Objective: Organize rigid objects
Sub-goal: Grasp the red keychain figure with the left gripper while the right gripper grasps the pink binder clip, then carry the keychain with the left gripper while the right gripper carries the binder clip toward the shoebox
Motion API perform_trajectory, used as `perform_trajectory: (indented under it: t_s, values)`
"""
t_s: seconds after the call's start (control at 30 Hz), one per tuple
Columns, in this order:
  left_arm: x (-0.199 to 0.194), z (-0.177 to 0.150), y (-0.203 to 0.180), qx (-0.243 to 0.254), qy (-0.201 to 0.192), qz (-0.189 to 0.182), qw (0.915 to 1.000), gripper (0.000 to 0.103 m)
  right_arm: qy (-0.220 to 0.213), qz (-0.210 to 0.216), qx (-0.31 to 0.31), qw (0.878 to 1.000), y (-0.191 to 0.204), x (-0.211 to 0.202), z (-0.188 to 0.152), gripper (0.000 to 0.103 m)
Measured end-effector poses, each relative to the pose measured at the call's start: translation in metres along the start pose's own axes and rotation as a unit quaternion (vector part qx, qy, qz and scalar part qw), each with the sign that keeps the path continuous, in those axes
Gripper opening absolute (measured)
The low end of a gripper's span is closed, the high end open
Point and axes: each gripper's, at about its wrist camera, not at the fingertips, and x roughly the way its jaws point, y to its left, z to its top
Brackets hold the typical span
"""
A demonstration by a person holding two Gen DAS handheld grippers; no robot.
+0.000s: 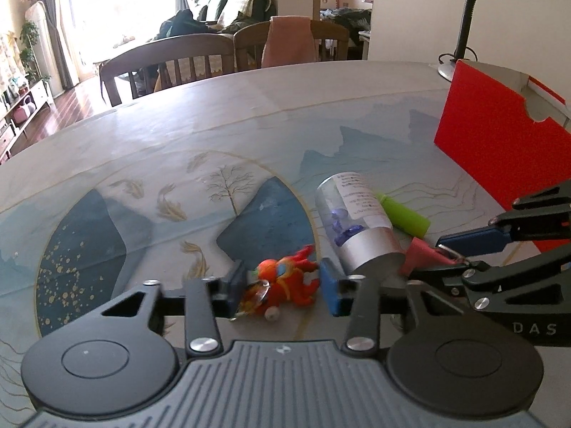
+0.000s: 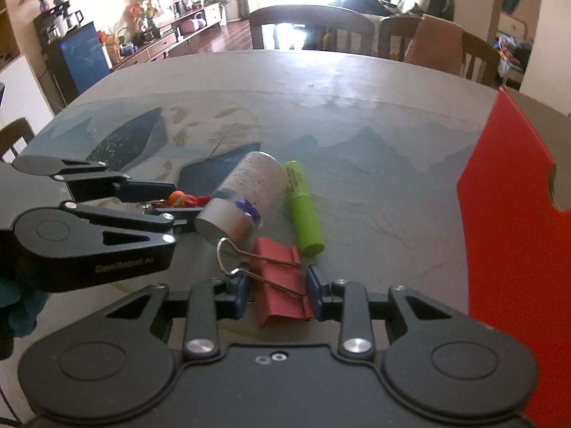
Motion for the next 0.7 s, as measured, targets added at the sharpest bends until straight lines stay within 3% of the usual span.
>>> perform_trajectory:
  t_s: [0.7]
  values:
    - [-0.048,-0.014,0.002,-0.051,0.010,-0.016,0.9985,0.037,-0.047,0.018,0.079,0.996,0.001,-0.078,-0.023,0.029]
